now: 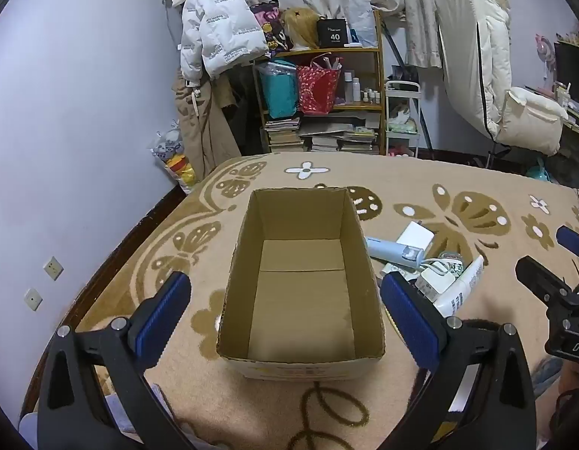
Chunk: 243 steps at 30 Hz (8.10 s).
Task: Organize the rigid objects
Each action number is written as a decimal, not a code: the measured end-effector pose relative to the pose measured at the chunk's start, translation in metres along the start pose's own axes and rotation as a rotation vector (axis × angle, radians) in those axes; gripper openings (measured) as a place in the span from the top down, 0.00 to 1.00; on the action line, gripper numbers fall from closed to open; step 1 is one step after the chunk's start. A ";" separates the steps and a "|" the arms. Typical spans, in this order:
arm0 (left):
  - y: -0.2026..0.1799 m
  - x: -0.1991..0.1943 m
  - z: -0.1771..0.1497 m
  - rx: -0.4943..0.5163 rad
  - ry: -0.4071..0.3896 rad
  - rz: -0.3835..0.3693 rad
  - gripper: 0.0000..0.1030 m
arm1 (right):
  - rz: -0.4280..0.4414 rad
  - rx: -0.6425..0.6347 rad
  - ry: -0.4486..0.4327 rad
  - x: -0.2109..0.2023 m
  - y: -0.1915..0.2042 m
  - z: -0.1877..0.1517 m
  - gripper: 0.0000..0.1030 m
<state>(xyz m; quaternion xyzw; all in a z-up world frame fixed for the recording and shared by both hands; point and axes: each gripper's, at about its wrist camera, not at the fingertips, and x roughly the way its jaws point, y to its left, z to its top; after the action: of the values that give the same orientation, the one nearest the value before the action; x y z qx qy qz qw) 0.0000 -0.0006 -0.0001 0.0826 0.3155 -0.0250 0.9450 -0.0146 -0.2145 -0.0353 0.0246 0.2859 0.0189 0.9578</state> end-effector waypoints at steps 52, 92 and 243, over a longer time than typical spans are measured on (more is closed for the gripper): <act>0.004 0.005 -0.003 -0.004 0.010 0.000 0.02 | -0.013 0.028 0.003 -0.001 -0.016 -0.004 0.00; 0.002 0.004 -0.006 0.001 0.016 0.002 0.02 | -0.021 0.032 0.011 0.007 -0.006 -0.011 0.00; 0.066 0.210 -0.001 -0.016 0.644 0.062 0.90 | 0.364 0.029 0.266 0.182 0.123 0.065 0.58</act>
<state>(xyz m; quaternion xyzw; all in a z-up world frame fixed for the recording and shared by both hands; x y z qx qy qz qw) 0.1739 0.0658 -0.1179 0.0885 0.5960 0.0335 0.7974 0.1702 -0.0851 -0.0738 0.0869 0.4007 0.1904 0.8920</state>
